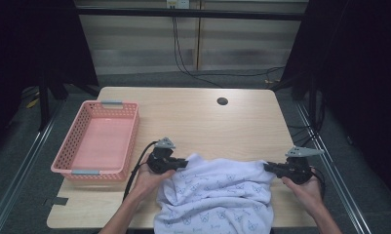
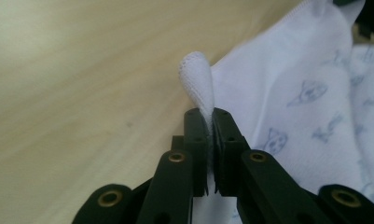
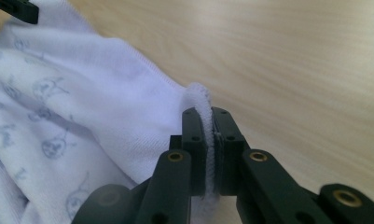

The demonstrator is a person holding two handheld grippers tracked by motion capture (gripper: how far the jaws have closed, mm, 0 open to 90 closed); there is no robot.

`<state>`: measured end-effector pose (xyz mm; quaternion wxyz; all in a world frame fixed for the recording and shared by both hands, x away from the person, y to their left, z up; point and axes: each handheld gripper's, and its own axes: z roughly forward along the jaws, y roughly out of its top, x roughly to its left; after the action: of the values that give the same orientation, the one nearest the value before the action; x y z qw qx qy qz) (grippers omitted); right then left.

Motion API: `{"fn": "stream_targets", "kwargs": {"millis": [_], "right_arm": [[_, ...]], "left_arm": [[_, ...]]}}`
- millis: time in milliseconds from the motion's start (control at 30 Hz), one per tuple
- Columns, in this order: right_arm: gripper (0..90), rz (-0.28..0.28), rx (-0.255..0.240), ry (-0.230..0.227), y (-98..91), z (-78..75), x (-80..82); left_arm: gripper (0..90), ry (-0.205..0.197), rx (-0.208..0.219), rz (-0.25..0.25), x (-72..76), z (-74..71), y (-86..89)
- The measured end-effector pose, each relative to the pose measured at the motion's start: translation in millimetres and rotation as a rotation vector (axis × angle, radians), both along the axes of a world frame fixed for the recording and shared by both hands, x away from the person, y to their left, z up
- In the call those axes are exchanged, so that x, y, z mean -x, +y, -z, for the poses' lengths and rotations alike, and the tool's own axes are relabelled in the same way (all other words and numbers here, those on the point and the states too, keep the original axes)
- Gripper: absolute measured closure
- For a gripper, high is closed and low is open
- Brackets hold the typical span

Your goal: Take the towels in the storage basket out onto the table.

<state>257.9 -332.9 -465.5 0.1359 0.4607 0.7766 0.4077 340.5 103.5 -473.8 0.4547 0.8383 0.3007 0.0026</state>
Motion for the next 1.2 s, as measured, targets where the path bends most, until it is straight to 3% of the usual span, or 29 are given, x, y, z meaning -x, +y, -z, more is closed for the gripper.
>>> {"fn": "stream_targets", "kwargs": {"millis": [133,367,467,567,633,900,1033,1100,1133,1200], "right_arm": [[85.6,0.019,-0.037,-0.048,-5.2,-16.9,-4.8],[85.6,0.029,-0.092,-0.118,-1.9,-41.9,-22.4],[85.7,0.037,-0.098,-0.149,-0.8,-54.4,-32.6],[85.7,0.051,-0.134,-0.188,-1.4,-69.3,-47.0],[85.7,0.057,-0.148,-0.203,-0.9,-76.8,-57.0],[85.7,0.065,-0.146,-0.239,5.9,-108.8,-95.7],[85.7,0.087,-0.154,-0.239,4.9,-121.0,-119.8],[84.1,0.117,-0.094,-0.209,7.2,-120.5,-139.6],[80.0,0.125,-0.072,-0.202,8.9,-119.9,-146.3],[59.7,0.195,-0.034,-0.173,11.1,-113.2,-163.5]], "left_arm": [[86.2,-0.04,0.067,-0.05,-2.1,-20.1,15.7],[86.1,-0.114,0.124,-0.086,-4.2,-55.2,32.3],[86.1,-0.144,0.161,-0.104,-9.9,-71.3,35.9],[86.0,-0.171,0.186,-0.124,-16.9,-82.5,41.0],[86.0,-0.164,0.205,-0.139,-22.5,-86.7,44.7],[86.0,-0.217,0.202,-0.187,-44.9,-112.9,46.3],[86.0,-0.211,0.189,-0.211,-66.6,-119.0,44.1],[84.9,-0.174,0.18,-0.238,-85.0,-114.8,40.7],[81.5,-0.194,0.127,-0.259,-92.8,-112.5,38.1],[68.9,-0.166,0.124,-0.312,-106.6,-105.4,38.1]]}}
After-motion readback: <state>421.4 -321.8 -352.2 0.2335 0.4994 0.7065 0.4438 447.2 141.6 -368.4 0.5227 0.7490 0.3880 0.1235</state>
